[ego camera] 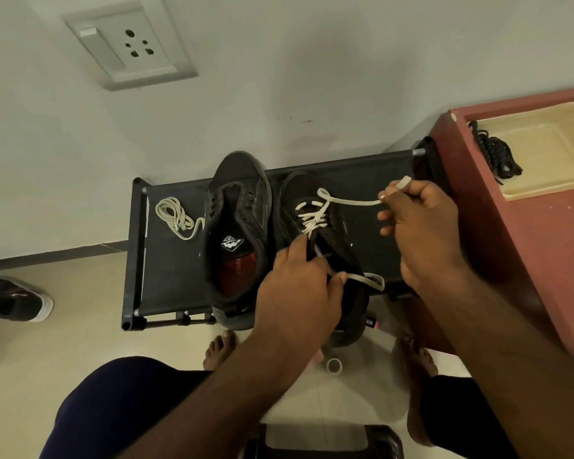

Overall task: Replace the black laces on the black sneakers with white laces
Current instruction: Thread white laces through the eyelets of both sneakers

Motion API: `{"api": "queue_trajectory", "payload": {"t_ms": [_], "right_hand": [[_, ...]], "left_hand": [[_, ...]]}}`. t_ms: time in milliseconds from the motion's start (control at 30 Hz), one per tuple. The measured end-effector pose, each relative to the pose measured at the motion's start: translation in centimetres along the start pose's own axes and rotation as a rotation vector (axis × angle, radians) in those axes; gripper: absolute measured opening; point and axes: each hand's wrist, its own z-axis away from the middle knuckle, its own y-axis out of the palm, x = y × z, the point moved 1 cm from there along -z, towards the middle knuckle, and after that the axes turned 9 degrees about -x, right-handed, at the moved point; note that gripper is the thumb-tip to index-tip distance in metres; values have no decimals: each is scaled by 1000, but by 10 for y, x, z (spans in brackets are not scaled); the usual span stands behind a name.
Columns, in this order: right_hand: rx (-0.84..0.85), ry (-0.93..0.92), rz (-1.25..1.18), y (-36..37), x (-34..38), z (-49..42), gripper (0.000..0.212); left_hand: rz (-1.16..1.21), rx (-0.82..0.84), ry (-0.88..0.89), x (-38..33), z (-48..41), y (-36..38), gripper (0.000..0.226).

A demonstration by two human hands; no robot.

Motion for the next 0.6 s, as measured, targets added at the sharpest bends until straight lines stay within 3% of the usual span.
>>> {"api": "queue_trajectory", "payload": {"t_ms": [233, 600], "right_hand": [[263, -4, 197, 7, -11, 16, 1], [267, -86, 314, 17, -18, 23, 4]], "left_hand": [[-45, -89, -25, 1, -14, 6, 32], [38, -147, -33, 6, -22, 23, 30]]}}
